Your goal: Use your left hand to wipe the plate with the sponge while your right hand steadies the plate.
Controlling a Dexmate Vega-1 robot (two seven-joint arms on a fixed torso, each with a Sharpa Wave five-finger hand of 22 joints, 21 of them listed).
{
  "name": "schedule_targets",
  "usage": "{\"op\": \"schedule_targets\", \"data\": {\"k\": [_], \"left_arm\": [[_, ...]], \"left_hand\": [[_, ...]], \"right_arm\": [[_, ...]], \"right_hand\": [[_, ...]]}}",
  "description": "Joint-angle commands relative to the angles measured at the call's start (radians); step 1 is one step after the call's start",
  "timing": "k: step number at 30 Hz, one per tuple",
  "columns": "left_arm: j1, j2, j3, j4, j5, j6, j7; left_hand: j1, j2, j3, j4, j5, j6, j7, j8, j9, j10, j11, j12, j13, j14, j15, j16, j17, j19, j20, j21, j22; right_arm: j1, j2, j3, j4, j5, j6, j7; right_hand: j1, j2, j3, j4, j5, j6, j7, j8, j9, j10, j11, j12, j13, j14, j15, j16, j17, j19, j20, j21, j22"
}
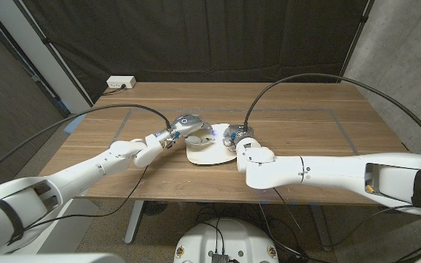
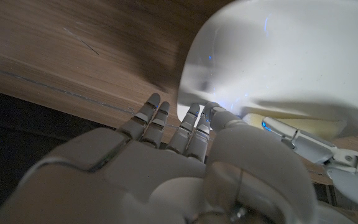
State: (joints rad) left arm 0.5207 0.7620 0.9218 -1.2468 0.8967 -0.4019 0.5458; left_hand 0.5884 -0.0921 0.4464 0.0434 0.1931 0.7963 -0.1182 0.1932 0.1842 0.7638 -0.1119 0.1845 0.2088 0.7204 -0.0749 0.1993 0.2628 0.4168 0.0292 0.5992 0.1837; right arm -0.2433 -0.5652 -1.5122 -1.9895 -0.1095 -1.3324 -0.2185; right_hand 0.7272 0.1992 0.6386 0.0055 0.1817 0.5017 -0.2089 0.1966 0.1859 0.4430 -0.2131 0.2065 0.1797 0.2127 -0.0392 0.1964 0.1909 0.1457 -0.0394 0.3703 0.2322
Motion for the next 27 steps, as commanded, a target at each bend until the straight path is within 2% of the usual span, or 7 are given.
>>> {"op": "schedule_targets", "data": {"k": [1, 5, 9, 11, 13, 18, 27], "left_arm": [[0.015, 0.022, -0.04, -0.065, -0.061, 0.006, -0.113], [0.051, 0.035, -0.076, -0.113, -0.063, 0.032, -0.061], [0.092, 0.055, -0.112, -0.188, -0.047, 0.082, -0.03], [0.107, 0.068, -0.124, -0.229, -0.035, 0.109, -0.049], [0.114, 0.082, -0.132, -0.27, -0.026, 0.134, -0.098], [0.12, 0.108, -0.139, -0.35, 0.01, 0.186, -0.242], [0.101, 0.114, -0.129, -0.405, 0.073, 0.217, -0.442]], "left_hand": [[-0.039, -0.015, -0.018, 0.016, 0.012, -0.025, -0.005, -0.005, 0.003, -0.022, 0.008, -0.002, 0.001, -0.03, -0.085, -0.002, 0.007, -0.02, 0.015, -0.012, 0.003], [-0.041, -0.019, -0.021, 0.016, 0.023, 0.015, -0.013, 0.016, 0.005, 0.009, -0.001, 0.018, 0.005, -0.011, -0.093, 0.017, 0.008, -0.013, 0.021, -0.014, 0.005], [0.031, -0.013, 0.008, -0.026, 0.037, 0.036, -0.026, 0.029, 0.007, 0.012, -0.015, 0.024, 0.014, 0.027, -0.115, 0.035, 0.01, 0.001, 0.018, -0.013, 0.005], [0.073, -0.008, 0.024, -0.051, 0.04, 0.06, -0.028, 0.041, 0.009, 0.066, -0.024, 0.054, 0.023, 0.065, -0.132, 0.052, 0.018, 0.017, 0.008, -0.009, 0.006], [0.108, -0.012, 0.032, -0.075, 0.038, 0.112, -0.023, 0.062, 0.01, 0.133, -0.039, 0.094, 0.04, 0.109, -0.143, 0.066, 0.032, 0.052, -0.008, 0.002, 0.008], [0.123, -0.013, 0.039, -0.086, 0.034, 0.141, -0.016, 0.072, 0.01, 0.122, -0.043, 0.096, 0.049, 0.131, -0.147, 0.069, 0.043, 0.097, -0.018, 0.018, 0.009], [0.156, -0.019, 0.059, -0.112, 0.024, 0.037, -0.042, 0.027, 0.009, 0.015, -0.04, 0.025, 0.035, 0.053, -0.143, 0.036, 0.05, 0.078, -0.017, 0.008, 0.007]], "right_arm": [[0.001, -0.006, 0.0, 0.009, -0.015, 0.018, 0.009], [0.005, -0.004, -0.004, 0.019, -0.018, 0.02, 0.021], [0.003, -0.006, -0.004, 0.025, -0.025, 0.031, 0.027], [-0.001, -0.009, 0.0, 0.024, -0.028, 0.035, 0.027], [-0.005, -0.011, 0.005, 0.025, -0.033, 0.039, 0.027], [-0.011, -0.014, 0.009, 0.032, -0.043, 0.053, 0.036], [-0.024, -0.017, 0.022, 0.04, -0.064, 0.069, 0.052]], "right_hand": [[0.009, 0.002, -0.005, 0.0, -0.001, 0.003, 0.003, -0.004, 0.003, 0.01, -0.001, 0.0, 0.001, 0.005, -0.114, 0.007, 0.0, 0.0, 0.001, 0.011, 0.003], [0.009, 0.003, -0.006, 0.0, -0.001, -0.003, 0.004, -0.007, 0.003, 0.009, -0.002, -0.001, 0.001, 0.003, -0.114, 0.006, 0.001, -0.001, 0.001, 0.011, 0.003], [0.011, 0.005, -0.007, 0.001, 0.0, -0.006, 0.004, -0.008, 0.003, 0.007, -0.002, -0.002, 0.001, 0.001, -0.115, 0.006, 0.001, -0.003, 0.001, 0.011, 0.003], [0.011, 0.005, -0.008, 0.001, 0.0, -0.009, 0.004, -0.009, 0.003, 0.006, -0.002, -0.003, 0.001, 0.0, -0.114, 0.006, 0.001, -0.004, 0.001, 0.012, 0.003], [0.011, 0.005, -0.008, 0.001, 0.0, -0.012, 0.004, -0.01, 0.003, 0.004, -0.002, -0.003, 0.001, 0.0, -0.115, 0.006, 0.001, -0.005, 0.001, 0.012, 0.003], [0.012, 0.005, -0.01, 0.002, 0.0, -0.016, 0.004, -0.011, 0.003, 0.001, -0.003, -0.005, 0.001, 0.0, -0.114, 0.006, 0.001, -0.006, 0.003, 0.012, 0.003], [0.012, 0.005, -0.014, 0.004, 0.0, -0.025, 0.006, -0.013, 0.004, -0.006, -0.003, -0.008, 0.001, 0.0, -0.114, 0.007, 0.002, -0.008, 0.003, 0.014, 0.002]]}}
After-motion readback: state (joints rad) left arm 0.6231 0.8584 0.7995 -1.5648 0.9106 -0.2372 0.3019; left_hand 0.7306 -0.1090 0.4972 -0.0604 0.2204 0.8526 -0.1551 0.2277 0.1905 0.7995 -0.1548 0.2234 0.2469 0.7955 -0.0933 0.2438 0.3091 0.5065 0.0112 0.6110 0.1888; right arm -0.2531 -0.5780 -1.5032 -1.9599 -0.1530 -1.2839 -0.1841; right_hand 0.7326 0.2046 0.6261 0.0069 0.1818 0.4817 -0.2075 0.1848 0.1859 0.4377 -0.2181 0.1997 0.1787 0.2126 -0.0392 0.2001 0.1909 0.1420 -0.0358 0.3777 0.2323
